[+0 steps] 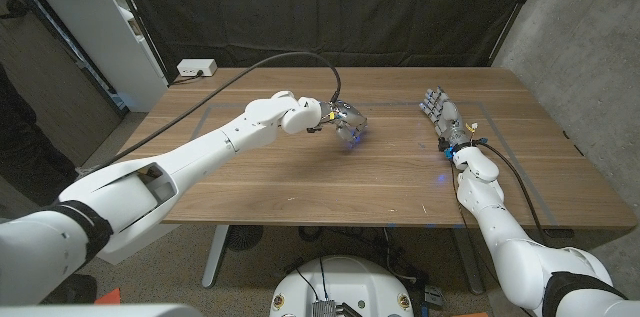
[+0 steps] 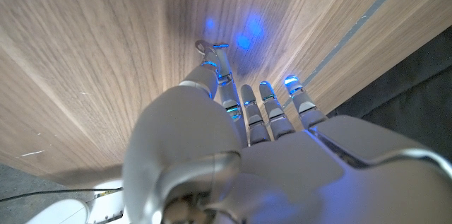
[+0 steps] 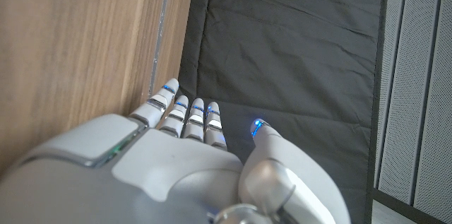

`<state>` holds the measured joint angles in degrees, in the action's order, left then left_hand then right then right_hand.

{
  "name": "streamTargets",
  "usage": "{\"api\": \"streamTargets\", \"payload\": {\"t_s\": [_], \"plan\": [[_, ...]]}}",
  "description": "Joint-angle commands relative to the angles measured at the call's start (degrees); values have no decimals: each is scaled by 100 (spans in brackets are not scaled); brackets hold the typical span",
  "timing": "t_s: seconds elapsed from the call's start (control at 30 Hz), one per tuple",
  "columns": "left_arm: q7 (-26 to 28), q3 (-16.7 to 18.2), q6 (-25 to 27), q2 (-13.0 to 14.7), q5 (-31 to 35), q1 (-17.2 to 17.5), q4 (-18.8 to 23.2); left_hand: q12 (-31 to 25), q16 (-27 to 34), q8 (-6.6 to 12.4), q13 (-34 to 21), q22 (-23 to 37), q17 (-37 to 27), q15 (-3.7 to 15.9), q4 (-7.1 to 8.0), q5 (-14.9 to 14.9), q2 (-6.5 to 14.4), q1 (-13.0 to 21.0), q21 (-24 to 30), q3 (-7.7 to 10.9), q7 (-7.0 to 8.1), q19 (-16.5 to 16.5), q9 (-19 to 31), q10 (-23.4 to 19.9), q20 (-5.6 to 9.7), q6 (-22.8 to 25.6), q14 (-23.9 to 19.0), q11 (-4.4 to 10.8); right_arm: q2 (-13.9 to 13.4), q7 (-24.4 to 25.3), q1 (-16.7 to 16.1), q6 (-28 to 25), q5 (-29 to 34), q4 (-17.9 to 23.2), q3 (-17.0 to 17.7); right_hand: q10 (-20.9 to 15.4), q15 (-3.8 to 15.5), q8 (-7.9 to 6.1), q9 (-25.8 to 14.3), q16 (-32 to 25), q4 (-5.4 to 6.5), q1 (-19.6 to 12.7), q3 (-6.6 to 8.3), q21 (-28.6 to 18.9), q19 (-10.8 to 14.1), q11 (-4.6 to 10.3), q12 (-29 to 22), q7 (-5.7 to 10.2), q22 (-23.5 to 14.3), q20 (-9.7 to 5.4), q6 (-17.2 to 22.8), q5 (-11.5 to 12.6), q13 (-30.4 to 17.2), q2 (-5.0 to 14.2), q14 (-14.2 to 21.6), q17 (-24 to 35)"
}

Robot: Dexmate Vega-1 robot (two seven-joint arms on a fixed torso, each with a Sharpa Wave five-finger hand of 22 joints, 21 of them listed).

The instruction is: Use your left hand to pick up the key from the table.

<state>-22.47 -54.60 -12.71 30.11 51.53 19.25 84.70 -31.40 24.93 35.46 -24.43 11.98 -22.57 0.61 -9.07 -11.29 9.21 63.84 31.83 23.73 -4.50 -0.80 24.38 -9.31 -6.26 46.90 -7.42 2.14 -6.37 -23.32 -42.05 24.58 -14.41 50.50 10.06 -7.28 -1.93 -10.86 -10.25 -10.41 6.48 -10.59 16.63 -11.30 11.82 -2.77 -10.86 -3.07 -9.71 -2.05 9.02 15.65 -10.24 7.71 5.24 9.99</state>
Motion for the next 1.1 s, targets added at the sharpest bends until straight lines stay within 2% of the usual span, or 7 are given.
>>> {"api": "streamTargets", "payload": {"t_s": [0.03,0.7,1.1], "plan": [[148,204,94,189,90,248,397,-44,-14,69,-11,0,-12,-4,8,-46,33,23,30,87,178,-44,90,-70,13,247,-82,9,-5,103,-181,-118,-36,340,-68,-30,3,-6,-24,-46,-23,20,46,9,-3,-4,-3,8,-21,-100,36,-33,-29,-15,32,22],[346,532,264,450,277,644,983,-78,-16,94,3,-6,-25,61,-8,-48,7,48,63,136,135,-60,92,-157,69,311,-152,83,-47,286,-498,-313,-63,970,-226,-19,-1,-4,-24,-38,-30,19,62,14,-24,-8,4,10,-20,-126,35,-32,-29,-7,31,23],[514,666,314,542,356,833,1138,-104,-22,108,10,-7,-30,86,-8,-49,-9,47,83,154,120,-67,110,-220,84,321,-186,124,-115,417,-666,-489,-46,1311,-293,-18,8,-4,-24,-36,-34,21,70,13,-29,-14,4,10,-20,-135,36,-32,-29,-7,36,23]]}}
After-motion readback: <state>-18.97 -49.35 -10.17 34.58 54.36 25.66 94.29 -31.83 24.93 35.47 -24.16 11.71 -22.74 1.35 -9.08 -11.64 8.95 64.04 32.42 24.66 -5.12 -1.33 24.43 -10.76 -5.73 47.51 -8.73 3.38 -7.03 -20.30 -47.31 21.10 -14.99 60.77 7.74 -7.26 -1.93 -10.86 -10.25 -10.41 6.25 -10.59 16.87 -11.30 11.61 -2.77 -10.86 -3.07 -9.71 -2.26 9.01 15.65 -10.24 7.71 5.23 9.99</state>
